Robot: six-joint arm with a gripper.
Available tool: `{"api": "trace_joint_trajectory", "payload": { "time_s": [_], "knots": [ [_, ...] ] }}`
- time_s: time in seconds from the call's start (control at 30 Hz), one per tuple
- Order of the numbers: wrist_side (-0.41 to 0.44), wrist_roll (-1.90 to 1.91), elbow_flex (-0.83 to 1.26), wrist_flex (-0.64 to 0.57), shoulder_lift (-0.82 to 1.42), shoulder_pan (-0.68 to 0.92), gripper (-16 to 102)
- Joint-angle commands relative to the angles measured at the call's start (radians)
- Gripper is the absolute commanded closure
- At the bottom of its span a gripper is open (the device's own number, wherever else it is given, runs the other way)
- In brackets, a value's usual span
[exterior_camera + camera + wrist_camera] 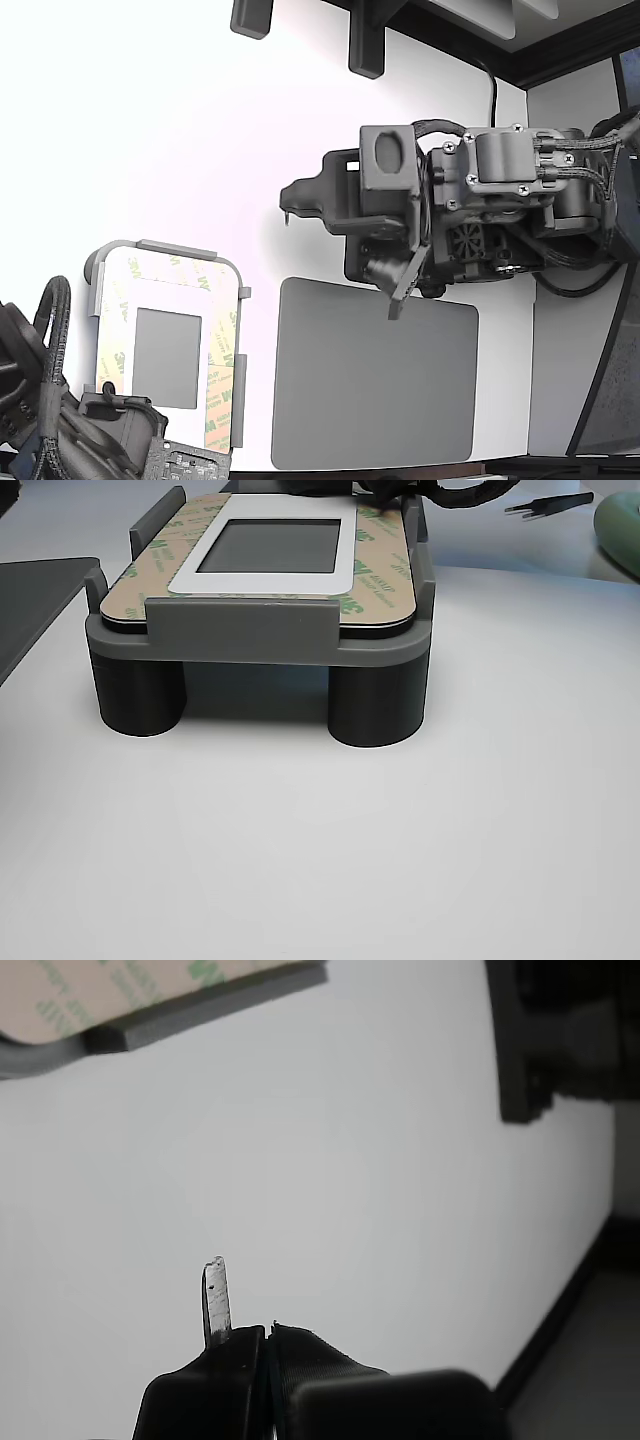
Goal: Peel off protective film from adhesive tape.
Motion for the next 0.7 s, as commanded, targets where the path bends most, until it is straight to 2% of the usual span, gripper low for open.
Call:
{"api": "trace_joint_trajectory", "payload": {
  "time_s": [0.0,0.13,0.3,0.43,0.53,0.67],
  "knots": [
    [-0.014,-0.290,-0.025,-0.081,-0.038,-0.011,96],
    [-0.057,-0.360,-0.025,-0.199,-0.132,-0.011,96],
    [-0.167,-0.479,-0.025,-0.397,-0.270,-0.008,96],
    [-0.195,-0.459,-0.026,-0.474,-0.336,0.028,97],
    [-0.258,-0.480,-0.026,-0.535,-0.387,0.037,97],
    [-0.224,-0.485,-0.028,-0.615,-0.454,0.124,97]
  ]
}}
